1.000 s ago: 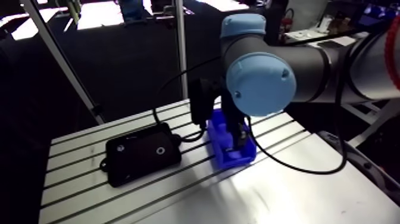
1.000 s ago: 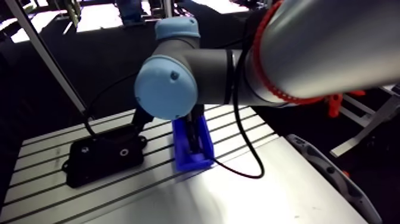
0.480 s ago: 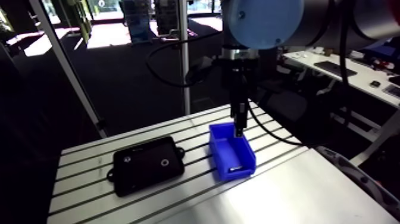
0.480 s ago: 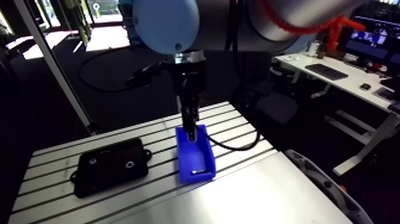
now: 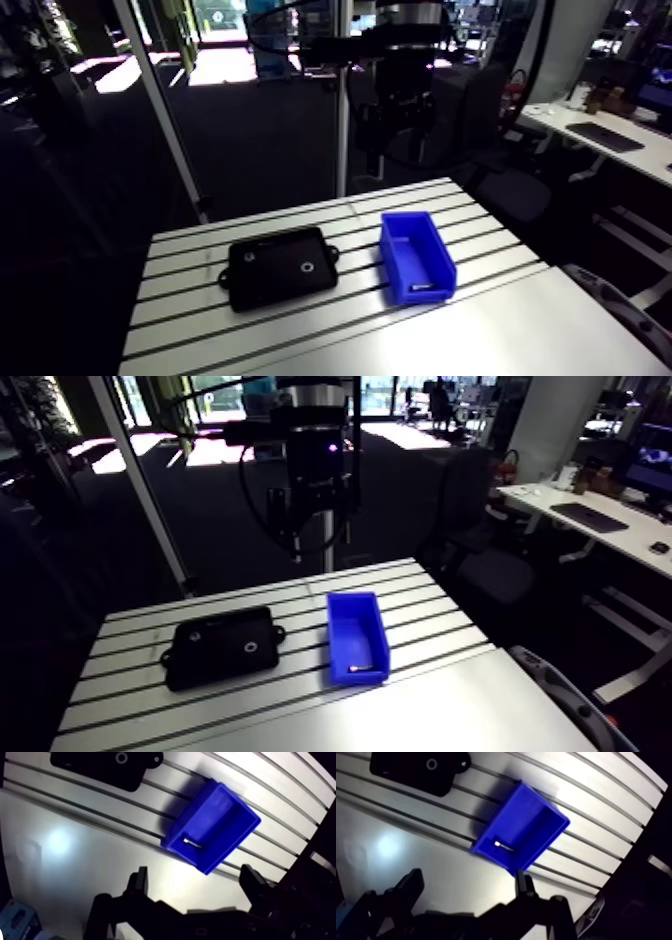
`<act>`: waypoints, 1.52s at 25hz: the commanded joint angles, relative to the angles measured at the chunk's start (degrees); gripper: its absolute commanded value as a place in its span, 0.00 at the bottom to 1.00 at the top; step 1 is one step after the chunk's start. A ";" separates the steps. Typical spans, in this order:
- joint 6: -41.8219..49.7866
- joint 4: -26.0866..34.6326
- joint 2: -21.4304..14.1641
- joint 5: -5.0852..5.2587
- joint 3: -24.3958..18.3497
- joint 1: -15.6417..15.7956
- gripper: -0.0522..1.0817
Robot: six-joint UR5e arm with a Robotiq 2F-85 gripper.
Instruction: Pick up the M10 bolt from the tray and put it into the blue bin.
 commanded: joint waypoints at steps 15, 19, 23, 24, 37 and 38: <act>31.55 6.99 -4.35 4.66 -7.37 6.97 0.06; 31.38 7.34 -4.52 4.57 -8.25 7.15 0.06; 31.29 7.69 -4.52 4.39 -8.52 7.15 0.06; 31.29 7.69 -4.61 4.39 -8.16 7.15 0.05; 31.38 7.52 -6.20 4.83 -8.16 7.50 0.06; 31.38 7.52 -6.20 4.83 -8.16 7.59 0.06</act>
